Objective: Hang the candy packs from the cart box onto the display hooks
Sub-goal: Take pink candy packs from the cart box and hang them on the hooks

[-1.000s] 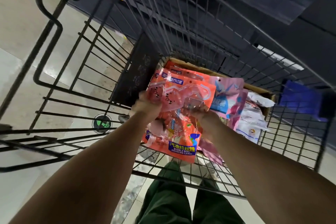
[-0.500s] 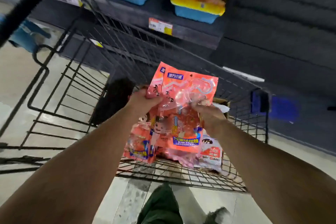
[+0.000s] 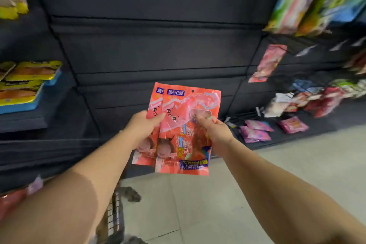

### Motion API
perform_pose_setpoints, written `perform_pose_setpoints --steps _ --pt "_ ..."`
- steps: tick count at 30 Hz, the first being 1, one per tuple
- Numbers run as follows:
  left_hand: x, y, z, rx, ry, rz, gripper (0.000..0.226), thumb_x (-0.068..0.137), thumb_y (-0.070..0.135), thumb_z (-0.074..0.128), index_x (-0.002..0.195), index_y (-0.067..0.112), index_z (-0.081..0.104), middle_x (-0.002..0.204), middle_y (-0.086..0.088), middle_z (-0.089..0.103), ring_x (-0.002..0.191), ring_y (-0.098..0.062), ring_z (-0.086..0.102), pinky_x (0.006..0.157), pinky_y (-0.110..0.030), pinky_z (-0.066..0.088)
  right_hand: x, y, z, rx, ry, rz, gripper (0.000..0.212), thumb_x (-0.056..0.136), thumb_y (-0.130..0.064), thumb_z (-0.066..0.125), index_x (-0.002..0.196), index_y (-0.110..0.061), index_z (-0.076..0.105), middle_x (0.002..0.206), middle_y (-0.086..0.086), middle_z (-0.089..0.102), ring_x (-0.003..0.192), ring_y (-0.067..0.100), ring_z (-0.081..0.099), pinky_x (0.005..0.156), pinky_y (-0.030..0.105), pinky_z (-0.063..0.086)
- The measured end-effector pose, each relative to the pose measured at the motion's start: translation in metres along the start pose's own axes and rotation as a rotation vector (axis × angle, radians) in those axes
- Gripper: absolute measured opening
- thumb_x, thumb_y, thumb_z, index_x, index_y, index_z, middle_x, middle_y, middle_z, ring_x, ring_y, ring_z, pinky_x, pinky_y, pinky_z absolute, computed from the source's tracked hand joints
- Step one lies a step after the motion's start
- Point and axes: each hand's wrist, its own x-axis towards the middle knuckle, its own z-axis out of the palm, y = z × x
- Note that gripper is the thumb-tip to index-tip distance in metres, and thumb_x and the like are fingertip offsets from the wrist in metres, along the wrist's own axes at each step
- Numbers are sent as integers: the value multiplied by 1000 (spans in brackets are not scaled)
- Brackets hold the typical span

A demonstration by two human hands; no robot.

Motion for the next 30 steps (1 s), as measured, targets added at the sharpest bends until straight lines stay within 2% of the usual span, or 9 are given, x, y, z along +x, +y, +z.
perform_pose_setpoints --steps 3,7,8,12,15,18,21,25,30 --pt "-1 43 105 -42 -140 6 16 90 40 73 96 25 68 102 1 73 104 -21 67 93 -38 49 -1 -21 -111 30 134 -61 38 70 -41 86 88 -13 68 102 13 76 90 32 74 85 50 59" --pt "13 72 196 -77 -203 -1 32 81 51 78 100 26 72 110 0 75 107 -25 67 101 -44 48 8 -37 -199 83 253 -107 19 85 -28 78 86 -13 67 86 9 74 66 18 72 52 24 55" --pt "20 76 211 -89 -204 -13 40 78 57 79 103 26 72 111 -1 75 108 -27 67 103 -48 48 12 -39 -213 98 281 -117 19 85 -27 77 86 -10 67 83 9 74 62 16 71 49 22 54" --pt "58 92 248 -163 -175 -64 81 53 74 79 116 24 66 119 -6 71 113 -32 65 105 -56 46 46 -44 -254 140 381 -98 43 83 -29 79 107 3 66 97 17 75 79 27 73 65 35 61" --pt "98 103 261 -183 -147 -101 71 68 70 77 117 20 61 121 -10 69 115 -36 62 105 -60 43 79 -56 -277 160 429 -82 54 83 -38 77 110 5 62 107 20 72 99 37 70 85 48 59" --pt "144 117 269 -186 -143 -122 73 65 73 77 114 21 61 117 -11 71 110 -37 64 103 -59 44 115 -70 -295 177 484 -85 56 79 -46 78 107 1 65 111 17 71 107 36 66 99 53 51" --pt "179 135 283 -183 -128 -122 72 75 68 73 124 17 59 123 -11 67 117 -37 60 100 -50 40 148 -86 -311 144 516 -49 69 72 -53 80 111 1 64 111 18 71 109 37 65 100 56 50" --pt "216 155 303 -153 -139 -118 74 77 66 73 127 14 59 127 -13 65 120 -36 58 95 -47 39 178 -103 -326 188 501 -28 83 48 -69 82 111 -15 69 110 10 73 101 33 69 95 52 54" --pt "237 161 328 -156 -146 -150 74 80 64 71 131 12 58 135 -14 61 126 -37 55 94 -46 38 209 -110 -348 169 478 32 92 42 -74 80 113 -17 68 110 9 74 99 34 71 93 52 55"
